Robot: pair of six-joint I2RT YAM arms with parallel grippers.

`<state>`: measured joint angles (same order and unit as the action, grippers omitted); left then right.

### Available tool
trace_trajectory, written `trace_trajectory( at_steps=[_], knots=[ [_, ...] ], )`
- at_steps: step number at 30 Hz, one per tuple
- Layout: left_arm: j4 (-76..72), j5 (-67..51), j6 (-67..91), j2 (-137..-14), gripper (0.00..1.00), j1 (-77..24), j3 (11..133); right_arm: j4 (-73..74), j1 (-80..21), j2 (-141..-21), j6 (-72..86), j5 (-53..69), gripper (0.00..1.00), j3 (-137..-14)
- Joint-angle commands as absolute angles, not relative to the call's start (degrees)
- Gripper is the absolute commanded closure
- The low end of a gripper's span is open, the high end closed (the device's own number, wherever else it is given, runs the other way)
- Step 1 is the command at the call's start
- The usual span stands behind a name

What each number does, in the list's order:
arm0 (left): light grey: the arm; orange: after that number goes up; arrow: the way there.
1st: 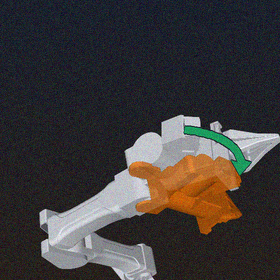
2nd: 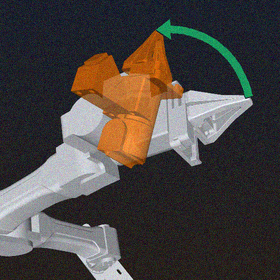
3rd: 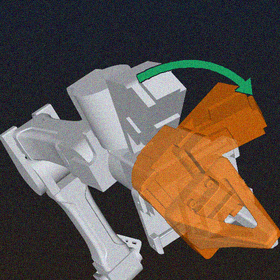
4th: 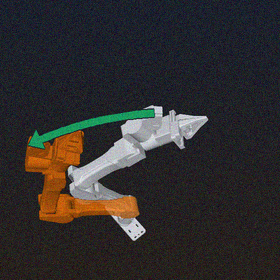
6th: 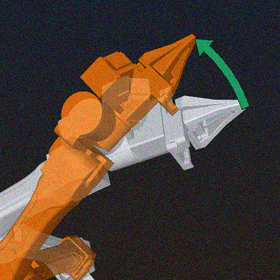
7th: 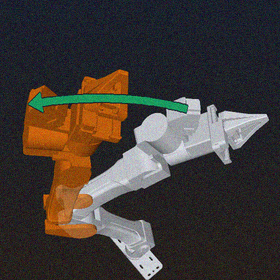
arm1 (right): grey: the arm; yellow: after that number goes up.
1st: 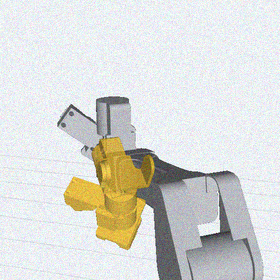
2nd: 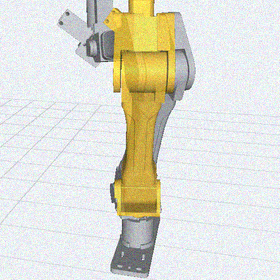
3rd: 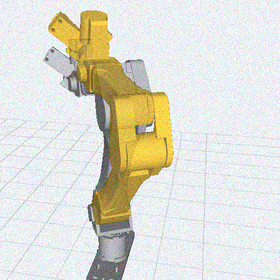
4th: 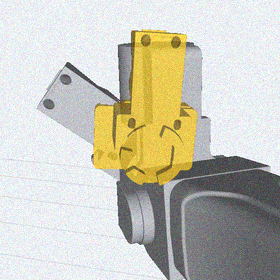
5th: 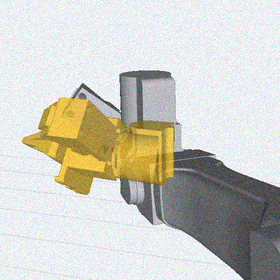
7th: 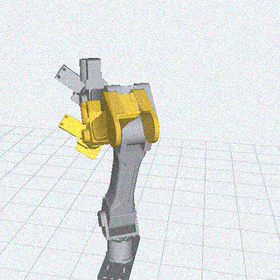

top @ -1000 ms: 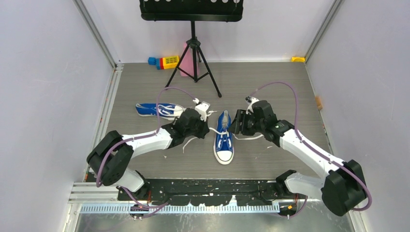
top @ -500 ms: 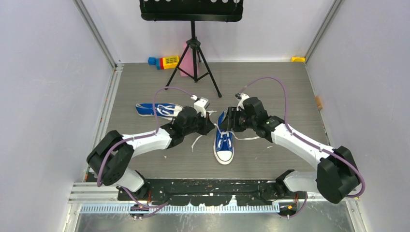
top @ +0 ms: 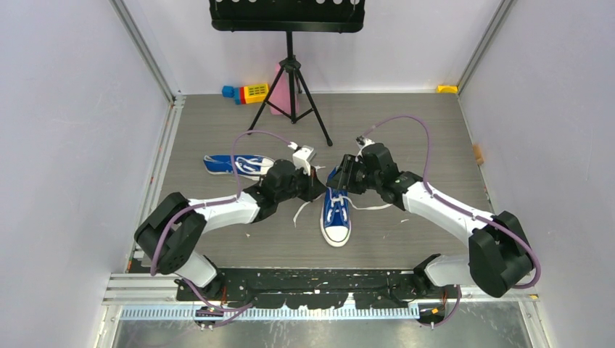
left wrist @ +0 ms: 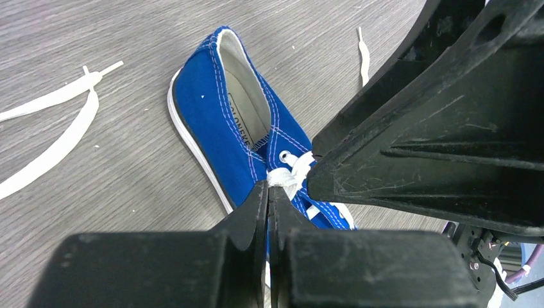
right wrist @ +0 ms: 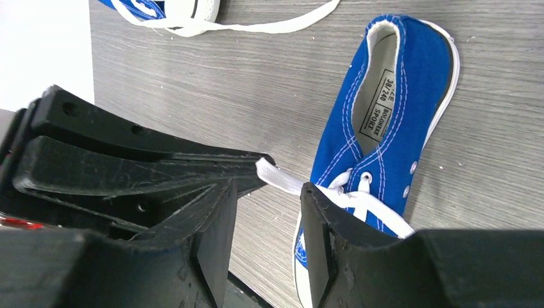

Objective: Tie the shoes

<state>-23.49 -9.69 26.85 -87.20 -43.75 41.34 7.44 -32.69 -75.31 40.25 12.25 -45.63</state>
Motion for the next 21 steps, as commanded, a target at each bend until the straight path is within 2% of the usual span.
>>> trace_trajectory(
  at_steps=[1, 13, 21],
  knots=[
    [-28.9, -11.1, 27.6, -88.1, 1.0, -43.4, 40.8, 3.8, -33.0, -75.9, 44.6, 11.4, 0.53, -48.4],
    [-32.3, -11.4, 28.5, -87.5, 1.0, -43.3, 39.1, 2.8, -33.1, -78.6, 48.9, 11.3, 0.54, -48.0],
    [-35.0, -12.1, 29.7, -87.3, 1.0, -43.3, 38.2, 1.4, -33.2, -79.6, 51.1, 11.0, 0.63, -47.2]
  ],
)
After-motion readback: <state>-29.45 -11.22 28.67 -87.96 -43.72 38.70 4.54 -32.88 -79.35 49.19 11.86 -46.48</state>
